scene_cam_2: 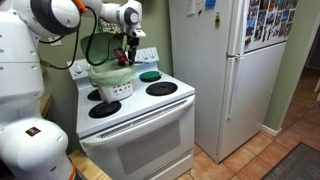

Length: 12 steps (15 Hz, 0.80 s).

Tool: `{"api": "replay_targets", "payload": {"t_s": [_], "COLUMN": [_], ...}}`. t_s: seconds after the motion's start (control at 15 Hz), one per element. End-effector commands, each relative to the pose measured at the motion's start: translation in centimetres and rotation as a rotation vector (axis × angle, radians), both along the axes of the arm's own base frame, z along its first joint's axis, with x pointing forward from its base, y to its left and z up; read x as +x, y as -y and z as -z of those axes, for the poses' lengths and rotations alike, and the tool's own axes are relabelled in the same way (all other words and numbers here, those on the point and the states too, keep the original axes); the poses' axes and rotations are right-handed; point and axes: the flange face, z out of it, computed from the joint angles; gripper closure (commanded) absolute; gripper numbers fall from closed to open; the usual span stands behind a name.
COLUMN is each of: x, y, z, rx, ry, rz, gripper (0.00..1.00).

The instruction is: Use the kitchen thong to lift the coke can and put it in the bin

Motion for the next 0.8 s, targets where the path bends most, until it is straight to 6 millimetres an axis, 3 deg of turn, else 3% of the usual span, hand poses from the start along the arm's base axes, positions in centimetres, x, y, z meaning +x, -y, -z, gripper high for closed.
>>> {"api": "replay_targets", "payload": {"t_s": [0.0, 0.27, 0.4, 0.67, 0.73], "x": [0.3, 0.5, 0.7, 0.7, 0.7], "y": [-0.2, -0.2, -0.5, -2.0, -2.3], "z": [-0.1, 0.2, 0.6, 1.4, 1.9], "rx": [-0.02, -0.021, -0.025, -0.053, -0.063], "ry": [0.005, -0.005, -0.013, -0.029, -0.039], "rz": [0.01, 0.003, -0.003, -0.036, -0.047], "gripper": [0.62, 0.62, 0.56, 0.61, 0.59]}}
